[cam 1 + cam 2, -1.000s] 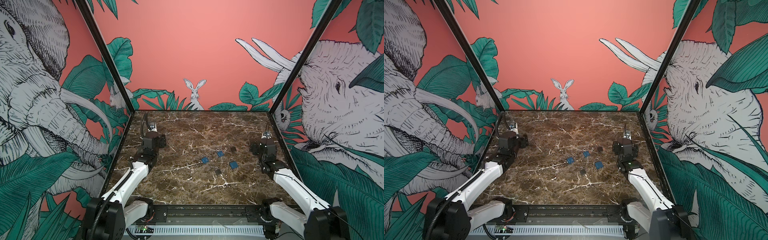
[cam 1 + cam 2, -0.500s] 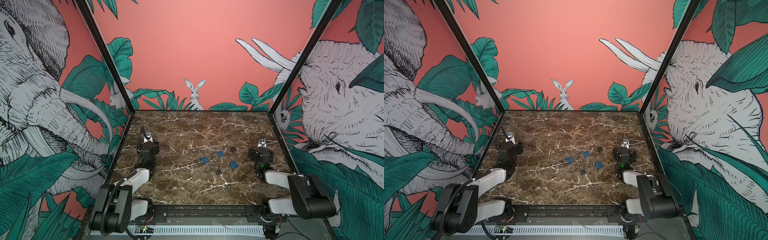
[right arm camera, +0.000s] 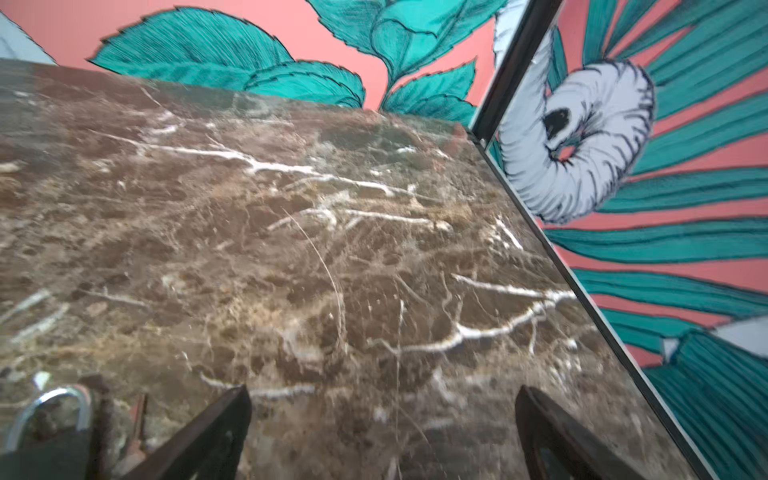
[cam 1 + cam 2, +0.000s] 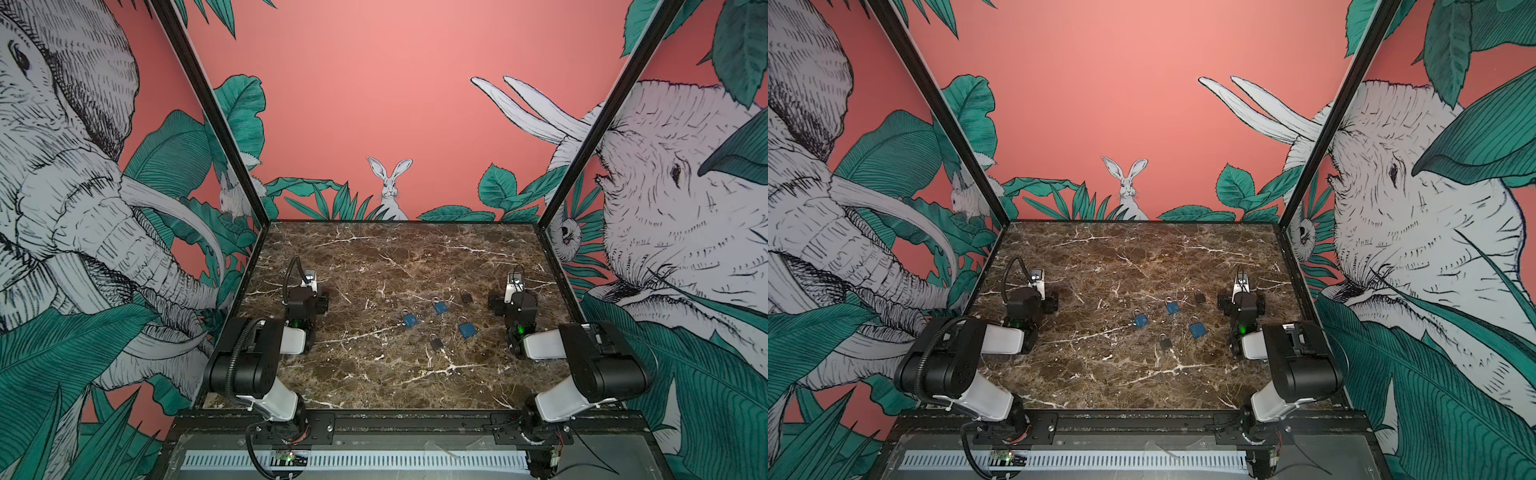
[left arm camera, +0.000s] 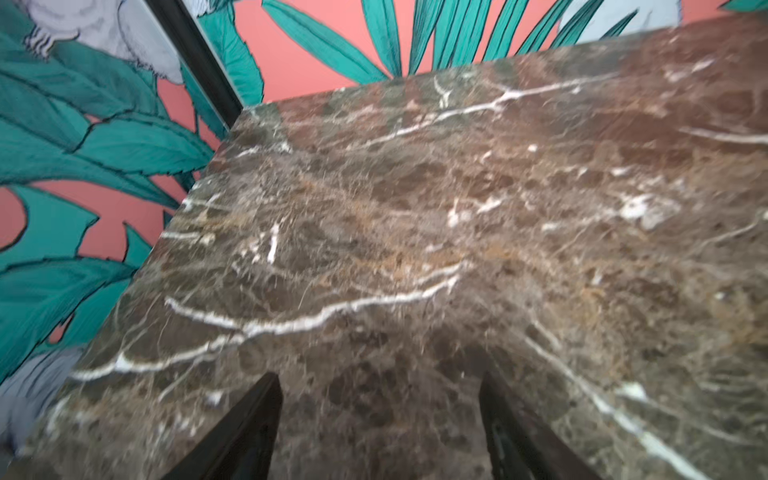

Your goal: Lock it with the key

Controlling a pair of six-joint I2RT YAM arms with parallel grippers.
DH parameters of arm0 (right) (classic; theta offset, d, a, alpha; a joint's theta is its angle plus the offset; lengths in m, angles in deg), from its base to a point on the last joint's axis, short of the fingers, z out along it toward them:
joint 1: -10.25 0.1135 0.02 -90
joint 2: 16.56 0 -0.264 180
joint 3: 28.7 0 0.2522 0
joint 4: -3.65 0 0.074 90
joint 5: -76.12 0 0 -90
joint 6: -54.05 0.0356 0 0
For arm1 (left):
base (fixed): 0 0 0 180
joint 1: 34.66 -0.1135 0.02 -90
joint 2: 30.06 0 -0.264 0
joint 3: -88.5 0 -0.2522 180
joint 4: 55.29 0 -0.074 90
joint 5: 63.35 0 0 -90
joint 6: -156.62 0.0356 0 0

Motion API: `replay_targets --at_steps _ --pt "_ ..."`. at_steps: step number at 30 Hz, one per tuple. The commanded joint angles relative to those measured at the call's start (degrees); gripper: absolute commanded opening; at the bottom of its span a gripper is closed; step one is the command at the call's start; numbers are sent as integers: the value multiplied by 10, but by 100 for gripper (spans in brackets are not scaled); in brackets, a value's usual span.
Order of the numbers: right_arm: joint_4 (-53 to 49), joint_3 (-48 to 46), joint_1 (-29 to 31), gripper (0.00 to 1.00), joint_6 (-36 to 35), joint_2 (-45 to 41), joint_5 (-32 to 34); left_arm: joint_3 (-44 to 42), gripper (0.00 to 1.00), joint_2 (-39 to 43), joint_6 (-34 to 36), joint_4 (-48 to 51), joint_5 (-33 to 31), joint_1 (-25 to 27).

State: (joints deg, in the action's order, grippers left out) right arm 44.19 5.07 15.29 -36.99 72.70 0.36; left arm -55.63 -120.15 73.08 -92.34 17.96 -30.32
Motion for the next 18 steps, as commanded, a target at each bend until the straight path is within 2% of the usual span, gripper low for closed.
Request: replay_targets --at_steps 1,8,9,18 --pt "-22 23 -28 100 15 -4 -65 20 80 15 2 24 66 -18" --pt "-21 23 -30 99 15 -4 -67 18 93 11 1 13 65 -18" --pt "-21 23 -30 99 15 -4 -67 18 99 11 0 14 65 -18" --pt "-19 22 -30 99 14 -5 -67 17 99 12 2 15 66 -18"
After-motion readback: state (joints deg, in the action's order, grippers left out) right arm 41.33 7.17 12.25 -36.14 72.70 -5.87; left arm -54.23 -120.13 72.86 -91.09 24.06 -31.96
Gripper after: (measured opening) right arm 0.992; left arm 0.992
